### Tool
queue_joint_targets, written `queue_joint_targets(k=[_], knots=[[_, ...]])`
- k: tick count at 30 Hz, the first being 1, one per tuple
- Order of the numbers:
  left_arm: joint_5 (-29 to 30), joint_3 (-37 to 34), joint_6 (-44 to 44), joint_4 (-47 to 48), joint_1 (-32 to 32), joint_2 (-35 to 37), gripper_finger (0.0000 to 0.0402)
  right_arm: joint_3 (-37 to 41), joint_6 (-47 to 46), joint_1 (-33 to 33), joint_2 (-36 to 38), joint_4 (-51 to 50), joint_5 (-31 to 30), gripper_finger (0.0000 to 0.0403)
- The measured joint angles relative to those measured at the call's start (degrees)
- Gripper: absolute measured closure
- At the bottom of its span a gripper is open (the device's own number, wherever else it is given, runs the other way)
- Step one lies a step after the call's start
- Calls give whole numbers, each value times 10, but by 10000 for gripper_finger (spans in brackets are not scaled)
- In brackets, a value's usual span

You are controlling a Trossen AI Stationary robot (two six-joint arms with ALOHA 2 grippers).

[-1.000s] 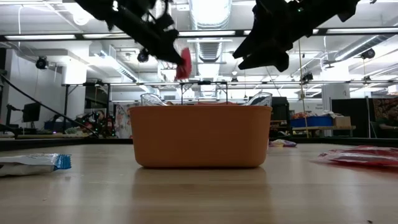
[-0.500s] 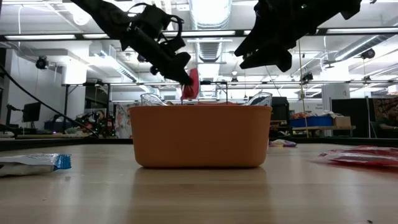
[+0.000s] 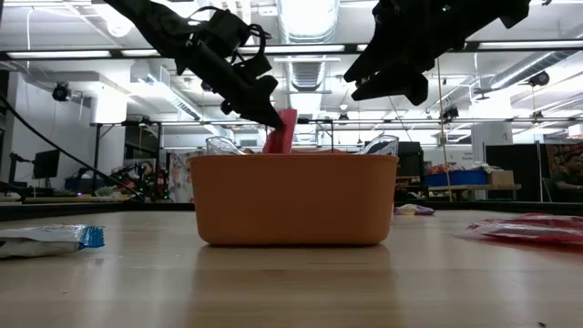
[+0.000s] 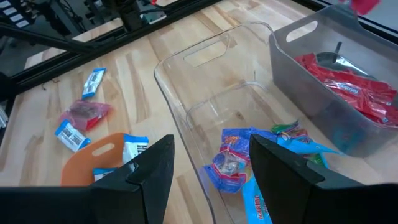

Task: Sort candy
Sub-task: Put the red candy into the black transparent bin, then put the blue candy into the clear transparent bin

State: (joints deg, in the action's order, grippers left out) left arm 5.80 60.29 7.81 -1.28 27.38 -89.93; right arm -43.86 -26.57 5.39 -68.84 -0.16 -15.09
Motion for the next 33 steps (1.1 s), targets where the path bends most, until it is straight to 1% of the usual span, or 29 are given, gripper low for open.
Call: queue_joint_targets(k=[5, 10, 15, 19, 22, 24, 29, 33], knots=[[-8, 0, -4, 3, 0, 0, 282, 0, -8, 0, 0, 0, 0, 202], [-9, 0, -8, 7, 0, 0, 257, 0, -9, 0, 0, 0, 0, 202], [-19, 0, -10, 26, -6, 12, 249, 0, -27, 0, 0, 0, -4, 202], [-38, 0, -10, 57, -22, 47, 248, 0, -45, 0, 0, -8, -42, 202], [-38, 0, -14, 92, -41, 81, 248, 0, -66, -4, 0, -22, -89, 202], [-38, 0, -20, 111, -58, 106, 248, 0, -82, -15, 2, -34, -103, 202], [-39, -9, -26, 136, -119, 160, 248, 0, -119, -59, 7, -44, -103, 202], [-39, -27, -32, 135, -169, 201, 248, 0, -128, -106, 9, -61, -80, 202]])
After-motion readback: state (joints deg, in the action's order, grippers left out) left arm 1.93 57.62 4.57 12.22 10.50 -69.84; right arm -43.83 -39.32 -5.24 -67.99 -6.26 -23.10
